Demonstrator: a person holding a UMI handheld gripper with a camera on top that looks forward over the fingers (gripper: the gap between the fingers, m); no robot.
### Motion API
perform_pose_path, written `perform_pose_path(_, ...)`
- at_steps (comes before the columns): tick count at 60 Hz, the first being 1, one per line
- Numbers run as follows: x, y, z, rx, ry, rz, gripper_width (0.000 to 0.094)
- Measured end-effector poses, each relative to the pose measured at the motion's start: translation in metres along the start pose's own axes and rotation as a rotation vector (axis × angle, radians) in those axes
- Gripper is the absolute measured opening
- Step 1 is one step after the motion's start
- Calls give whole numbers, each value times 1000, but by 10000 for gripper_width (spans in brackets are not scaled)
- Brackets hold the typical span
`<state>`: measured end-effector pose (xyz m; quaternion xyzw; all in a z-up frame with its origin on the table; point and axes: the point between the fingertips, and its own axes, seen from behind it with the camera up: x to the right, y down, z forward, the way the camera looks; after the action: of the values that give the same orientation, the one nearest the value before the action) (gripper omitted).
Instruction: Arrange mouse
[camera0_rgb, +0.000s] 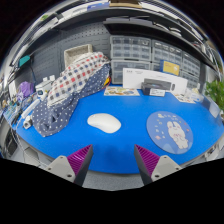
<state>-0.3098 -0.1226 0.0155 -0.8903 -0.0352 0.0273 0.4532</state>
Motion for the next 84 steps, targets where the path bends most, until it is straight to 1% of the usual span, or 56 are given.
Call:
perform_pose_path(11,-6,-18,53,-68,26,-13,837)
perform_pose_path(24,-9,-46,102,-86,58,13,854)
perform_pose_path(43,13,-86,165,-131,150,38,847)
perform_pose_path(48,13,-88,171,-149,140,63,832)
perform_pose_path(52,12,-85,170,-170,127,92,792)
perform_pose_path(56,12,-83,168,-173,126,100,775)
perform_pose_path(61,11,-80,164,-185,120,92,724)
perform_pose_path(66,11,-80,164,-187,114,85,713)
perform_pose_path(69,10,-81,164,-179,103,81,687)
perform_pose_path(71,11,-81,164,-172,104,70,512)
perform_pose_path(76,11,-81,164,-160,99,87,467)
perform_pose_path(82,11,-79,163,-188,75,60,388)
perform_pose_path(83,11,-78,163,-193,70,54,449)
perform_pose_path(84,11,-79,163,-194,64,51,349)
